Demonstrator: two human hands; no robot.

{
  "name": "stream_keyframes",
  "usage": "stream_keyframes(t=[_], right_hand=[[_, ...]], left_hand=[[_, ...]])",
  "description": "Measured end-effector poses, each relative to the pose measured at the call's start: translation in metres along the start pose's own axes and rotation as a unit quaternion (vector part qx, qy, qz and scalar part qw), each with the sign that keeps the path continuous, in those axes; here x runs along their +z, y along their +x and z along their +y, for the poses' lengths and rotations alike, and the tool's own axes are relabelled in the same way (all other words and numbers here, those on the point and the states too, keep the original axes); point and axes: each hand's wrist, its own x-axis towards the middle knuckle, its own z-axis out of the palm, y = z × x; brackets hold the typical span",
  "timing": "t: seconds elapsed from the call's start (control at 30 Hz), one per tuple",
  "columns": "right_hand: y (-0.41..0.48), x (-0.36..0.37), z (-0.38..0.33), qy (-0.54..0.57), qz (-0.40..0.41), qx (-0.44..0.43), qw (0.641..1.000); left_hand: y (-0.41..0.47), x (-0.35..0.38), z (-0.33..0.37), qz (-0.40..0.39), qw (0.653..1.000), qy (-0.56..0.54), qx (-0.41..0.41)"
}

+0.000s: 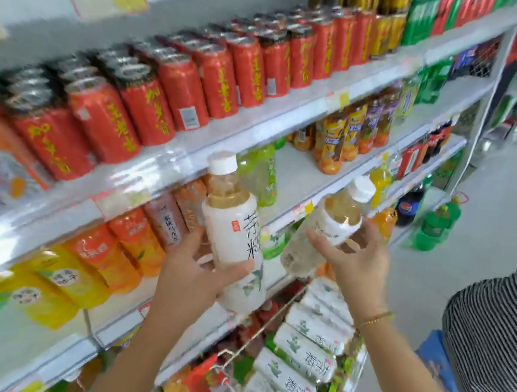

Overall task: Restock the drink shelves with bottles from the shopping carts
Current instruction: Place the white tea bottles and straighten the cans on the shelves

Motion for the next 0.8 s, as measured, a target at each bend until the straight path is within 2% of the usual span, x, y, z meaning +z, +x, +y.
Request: stream_keyframes(t=[0.1,0.33,0.47,0.63,0.73,0.8], right_hand=[[0.010,0.001,-0.076,-0.007,-0.026,-0.097,0.995],[0.030,0.002,-0.183,0.045,-0.020,-0.204,0.978],[0.062,0.002,-0.227,0.059,-0.023,-0.256,0.965],[0.125,0.001,-0.270,0.064,-0.011,-0.290,0.955],[0.158,0.007,-0.285,0.074,-0.055,-0.298,0.950],[0.175,0.017,-0.299,0.074,-0.115,-0.307,0.942]], left_hand=[[0.011,-0.029,0.059,0.013,0.996,-0.035,0.083],[0.027,-0.070,0.146,0.058,0.973,-0.073,0.210],[0.047,-0.073,0.189,0.066,0.964,-0.073,0.247],[0.081,-0.055,0.226,0.121,0.952,-0.065,0.273],[0.094,-0.047,0.235,0.155,0.947,-0.082,0.269],[0.101,-0.048,0.245,0.188,0.940,-0.099,0.265]])
